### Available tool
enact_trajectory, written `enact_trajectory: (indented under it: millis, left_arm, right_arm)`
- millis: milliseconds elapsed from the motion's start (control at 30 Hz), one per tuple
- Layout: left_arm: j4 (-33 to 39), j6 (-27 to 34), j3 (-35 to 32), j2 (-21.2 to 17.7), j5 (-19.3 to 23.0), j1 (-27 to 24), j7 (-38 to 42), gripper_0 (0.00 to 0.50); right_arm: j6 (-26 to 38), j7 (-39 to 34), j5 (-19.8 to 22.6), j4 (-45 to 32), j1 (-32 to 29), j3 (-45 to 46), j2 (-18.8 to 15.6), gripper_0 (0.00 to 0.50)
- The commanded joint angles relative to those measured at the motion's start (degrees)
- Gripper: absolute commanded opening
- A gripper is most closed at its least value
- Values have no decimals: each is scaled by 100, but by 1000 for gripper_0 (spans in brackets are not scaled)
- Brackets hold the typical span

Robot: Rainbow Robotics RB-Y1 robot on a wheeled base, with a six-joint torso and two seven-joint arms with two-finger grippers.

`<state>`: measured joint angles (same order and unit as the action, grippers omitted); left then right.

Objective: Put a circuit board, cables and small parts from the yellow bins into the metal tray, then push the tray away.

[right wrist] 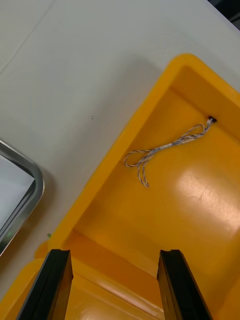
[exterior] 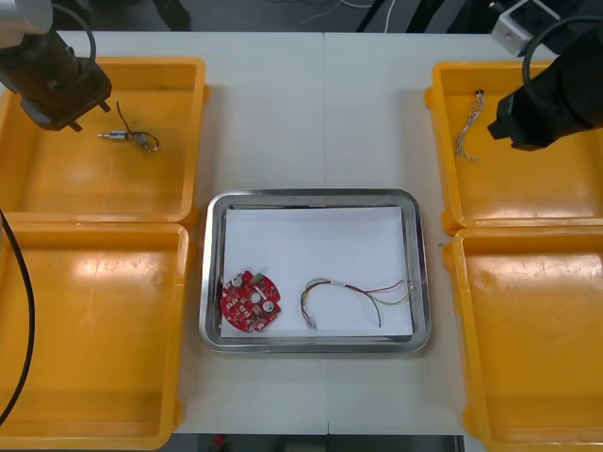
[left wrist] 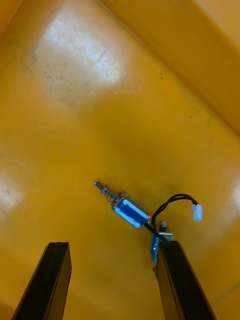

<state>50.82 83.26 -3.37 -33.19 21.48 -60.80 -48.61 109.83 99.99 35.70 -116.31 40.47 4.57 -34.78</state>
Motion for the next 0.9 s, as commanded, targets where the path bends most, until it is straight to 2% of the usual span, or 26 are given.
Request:
enact_trajectory:
  millis: [33, 433, 667, 900]
  left_arm:
    - [-125, -231, 12, 155, -100, -318, 581, 500]
    - [-582, -591, -58, 208, -162, -309, 1011, 500]
    - [-802, -969, -67, 208, -188, -318, 1328, 500]
    - [-1004, -1365, -6, 208, -171, -318, 1512, 500]
  right_arm:
    - [17, -76, 42, 592, 532, 554, -248, 500]
    - [17, -146, -784, 2051, 1086, 774, -275, 500]
    - [-14, -208, -942, 2719, 1253, 844, -257, 500]
    - [-489, -243, -1092, 3202, 1262, 853, -117, 500]
